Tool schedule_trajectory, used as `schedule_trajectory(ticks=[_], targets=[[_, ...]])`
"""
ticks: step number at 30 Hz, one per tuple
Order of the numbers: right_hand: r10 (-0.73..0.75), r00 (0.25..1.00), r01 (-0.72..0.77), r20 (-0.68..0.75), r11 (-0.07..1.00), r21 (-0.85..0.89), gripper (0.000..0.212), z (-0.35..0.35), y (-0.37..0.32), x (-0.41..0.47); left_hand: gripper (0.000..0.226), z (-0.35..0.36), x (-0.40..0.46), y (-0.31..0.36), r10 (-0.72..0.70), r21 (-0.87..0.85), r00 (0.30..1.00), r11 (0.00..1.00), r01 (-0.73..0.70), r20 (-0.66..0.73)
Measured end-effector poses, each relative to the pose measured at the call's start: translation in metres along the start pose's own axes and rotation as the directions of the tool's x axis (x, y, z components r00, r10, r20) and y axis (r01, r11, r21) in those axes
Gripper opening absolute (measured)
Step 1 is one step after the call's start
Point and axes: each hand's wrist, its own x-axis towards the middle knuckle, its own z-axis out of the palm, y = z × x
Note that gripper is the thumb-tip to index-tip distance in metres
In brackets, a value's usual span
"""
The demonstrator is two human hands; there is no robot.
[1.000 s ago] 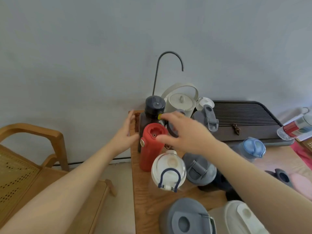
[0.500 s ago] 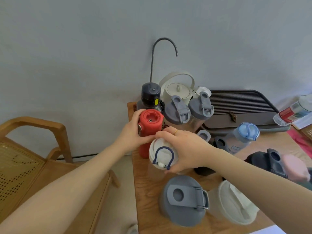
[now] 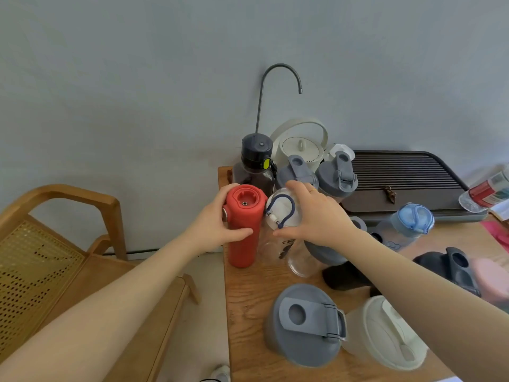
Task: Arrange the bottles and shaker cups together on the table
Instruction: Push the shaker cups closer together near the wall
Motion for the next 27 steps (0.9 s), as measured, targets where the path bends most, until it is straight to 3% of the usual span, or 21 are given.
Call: schedule_trajectory(ticks=[3,5,7,11,16,21,25,27], targets=[[0.008,1.000,-0.006,-0.029,0.998,0.066,0.118,-0.010,0.006,-0.007,0.077,-0.004,0.000,0.009,-0.018,0.029,1.000,0.999,0.018,0.001],[0.018,0.999,-0.011,-0.044,0.987,0.162,0.114,-0.021,0.021,-0.016,0.082,-0.006,-0.002,0.021,0.013,0.087,1.000,0.996,-0.011,-0.017],[0.021,0.999,-0.029,0.042,0.979,0.200,0.103,-0.028,0.042,-0.029,0.085,-0.006,-0.002,0.036,0.084,0.195,0.996,0.978,-0.079,-0.017],[-0.031,0.960,0.033,0.278,0.999,-0.003,0.096,-0.022,0.063,-0.042,0.083,0.002,0.006,0.061,0.101,0.519,0.989,0.843,-0.141,0.105],[-0.060,0.963,0.107,0.261,0.980,-0.170,0.091,-0.019,0.059,-0.035,0.087,0.014,0.012,0.069,-0.092,0.759,0.991,0.651,-0.016,0.099],[-0.226,0.918,0.321,0.325,0.905,-0.277,0.089,-0.016,0.055,-0.043,0.095,0.031,0.020,0.085,-0.093,0.830,0.994,0.558,0.002,0.060],[-0.371,0.865,0.458,0.338,0.859,-0.228,0.088,-0.024,0.067,-0.046,0.096,0.043,0.029,0.091,-0.092,0.876,0.990,0.479,-0.049,0.106],[-0.379,0.872,0.439,0.310,0.886,-0.151,0.091,-0.036,0.080,-0.051,0.098,0.047,0.030,0.096,-0.086,0.881,0.988,0.467,-0.073,0.128]])
